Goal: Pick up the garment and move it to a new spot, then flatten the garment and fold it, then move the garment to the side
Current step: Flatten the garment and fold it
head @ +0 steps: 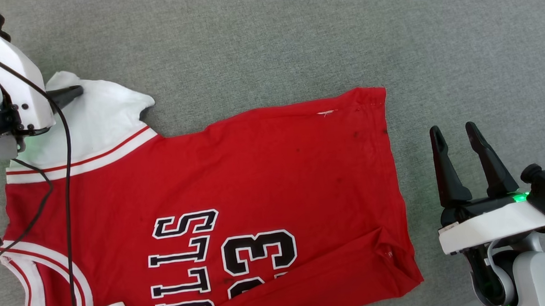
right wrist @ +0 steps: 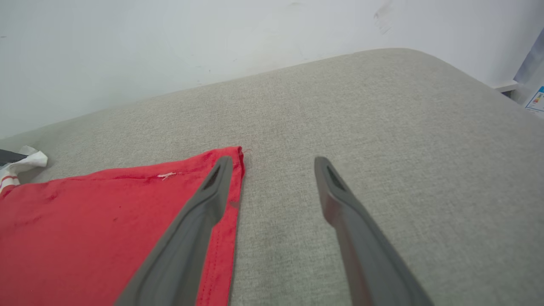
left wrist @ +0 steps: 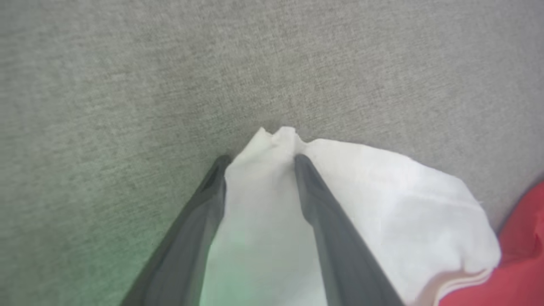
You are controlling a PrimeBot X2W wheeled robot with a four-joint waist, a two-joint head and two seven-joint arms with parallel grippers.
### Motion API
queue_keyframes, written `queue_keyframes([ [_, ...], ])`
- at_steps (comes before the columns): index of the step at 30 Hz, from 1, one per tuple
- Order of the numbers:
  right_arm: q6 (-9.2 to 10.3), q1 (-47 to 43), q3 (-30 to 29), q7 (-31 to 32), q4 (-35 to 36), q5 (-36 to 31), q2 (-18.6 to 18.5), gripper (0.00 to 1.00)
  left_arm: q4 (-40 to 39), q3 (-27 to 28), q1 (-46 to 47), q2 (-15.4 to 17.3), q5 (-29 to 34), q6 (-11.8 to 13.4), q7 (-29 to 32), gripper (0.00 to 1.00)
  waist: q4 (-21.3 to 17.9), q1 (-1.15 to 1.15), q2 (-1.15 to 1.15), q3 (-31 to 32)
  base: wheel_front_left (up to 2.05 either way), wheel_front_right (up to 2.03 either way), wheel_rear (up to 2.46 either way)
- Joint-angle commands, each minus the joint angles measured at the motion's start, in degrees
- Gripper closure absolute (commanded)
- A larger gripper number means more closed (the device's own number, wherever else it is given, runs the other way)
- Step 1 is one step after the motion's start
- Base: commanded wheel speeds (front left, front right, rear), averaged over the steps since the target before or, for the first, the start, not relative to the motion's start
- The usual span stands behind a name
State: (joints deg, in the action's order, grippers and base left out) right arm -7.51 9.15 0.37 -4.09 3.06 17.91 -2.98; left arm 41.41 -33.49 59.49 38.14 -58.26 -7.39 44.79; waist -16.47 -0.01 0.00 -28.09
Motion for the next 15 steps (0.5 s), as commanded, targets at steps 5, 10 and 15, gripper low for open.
queue_keyframes([
  [5,0.04,1.3,-0.2,1.6,-1.1,1.1,0.2,0.0,3.6,-3.4,-5.1,-2.8,0.8,0.4,1.6,1.0,0.3,0.01,0.0,0.1,0.0,0.0,0.0],
  [10,0.04,2.8,-1.4,4.4,-4.3,1.4,0.2,0.0,4.4,-2.8,-2.9,-2.7,3.2,1.2,-4.3,1.0,1.1,0.01,0.0,1.7,0.0,0.0,0.0],
  [15,0.04,7.8,-2.1,14.5,-10.6,2.4,-1.9,0.0,3.7,-1.4,-0.1,-4.8,3.8,0.8,-12.5,1.0,4.0,0.01,0.0,4.9,0.0,0.0,0.0],
])
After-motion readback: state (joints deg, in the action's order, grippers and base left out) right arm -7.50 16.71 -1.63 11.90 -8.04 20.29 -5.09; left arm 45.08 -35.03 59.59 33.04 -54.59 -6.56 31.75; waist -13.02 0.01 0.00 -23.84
